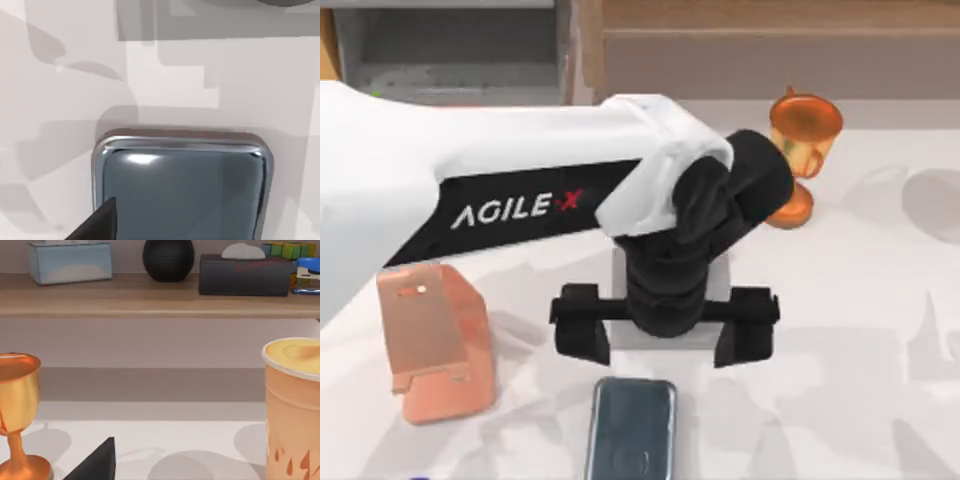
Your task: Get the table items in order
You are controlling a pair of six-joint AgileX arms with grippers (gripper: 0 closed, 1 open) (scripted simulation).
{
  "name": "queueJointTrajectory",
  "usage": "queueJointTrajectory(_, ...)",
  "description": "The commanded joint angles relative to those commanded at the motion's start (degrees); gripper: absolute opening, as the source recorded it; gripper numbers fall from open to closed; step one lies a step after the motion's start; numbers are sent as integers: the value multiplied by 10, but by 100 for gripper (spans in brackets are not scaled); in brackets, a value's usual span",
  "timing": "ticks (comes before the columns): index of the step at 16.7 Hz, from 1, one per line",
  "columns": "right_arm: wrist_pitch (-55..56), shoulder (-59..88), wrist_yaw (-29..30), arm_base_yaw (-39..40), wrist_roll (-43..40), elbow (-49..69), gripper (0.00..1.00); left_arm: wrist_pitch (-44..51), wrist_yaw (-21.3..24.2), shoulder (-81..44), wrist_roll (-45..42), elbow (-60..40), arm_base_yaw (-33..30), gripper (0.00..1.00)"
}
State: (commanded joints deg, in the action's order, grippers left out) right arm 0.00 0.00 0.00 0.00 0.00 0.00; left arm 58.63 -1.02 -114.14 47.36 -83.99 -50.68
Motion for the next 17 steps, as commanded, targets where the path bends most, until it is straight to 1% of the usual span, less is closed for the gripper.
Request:
queueJointTrajectory(3,0,0,0,0,0,0,100,-14,-2,72,23,90,-33,100)
queueJointTrajectory(6,0,0,0,0,0,0,100,-24,-4,122,40,151,-56,100)
queueJointTrajectory(8,0,0,0,0,0,0,100,-27,-4,134,44,165,-61,100)
queueJointTrajectory(13,0,0,0,0,0,0,100,-27,-4,131,43,165,-58,100)
queueJointTrajectory(17,0,0,0,0,0,0,100,-78,-4,110,41,191,-59,100)
